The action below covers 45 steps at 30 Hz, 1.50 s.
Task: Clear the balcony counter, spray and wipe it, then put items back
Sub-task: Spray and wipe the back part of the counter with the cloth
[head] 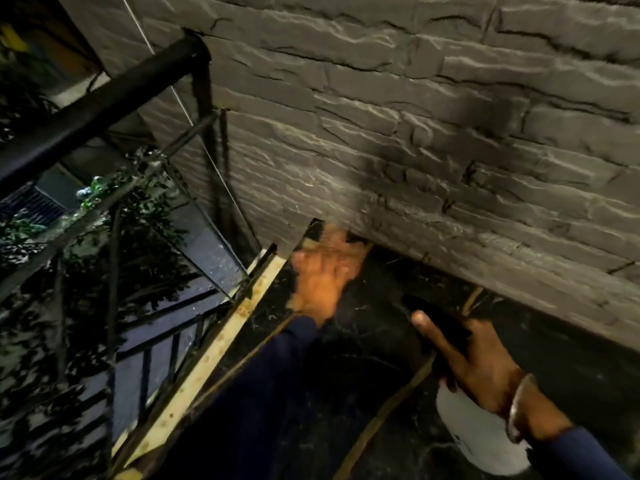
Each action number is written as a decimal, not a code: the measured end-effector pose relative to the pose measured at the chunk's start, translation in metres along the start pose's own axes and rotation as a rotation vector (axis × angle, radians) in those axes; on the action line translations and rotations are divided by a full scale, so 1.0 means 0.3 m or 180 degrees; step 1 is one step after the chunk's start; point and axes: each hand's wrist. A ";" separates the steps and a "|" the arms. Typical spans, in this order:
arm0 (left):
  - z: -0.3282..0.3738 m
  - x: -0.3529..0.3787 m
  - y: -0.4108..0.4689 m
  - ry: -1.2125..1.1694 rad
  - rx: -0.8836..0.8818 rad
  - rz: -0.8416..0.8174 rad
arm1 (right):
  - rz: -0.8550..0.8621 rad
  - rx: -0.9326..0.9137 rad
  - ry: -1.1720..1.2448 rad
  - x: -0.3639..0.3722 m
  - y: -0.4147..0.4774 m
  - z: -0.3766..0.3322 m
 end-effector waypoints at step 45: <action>0.252 -0.202 -1.103 -0.1307 -0.0434 -0.0746 | -0.0870 -0.1257 -0.0833 0.378 -0.420 0.006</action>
Point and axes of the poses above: each hand's wrist, its own y-axis towards the middle knuckle, its own x-axis out of the palm, z = x × y, and after that the axes turned 6 degrees about -y, right-handed
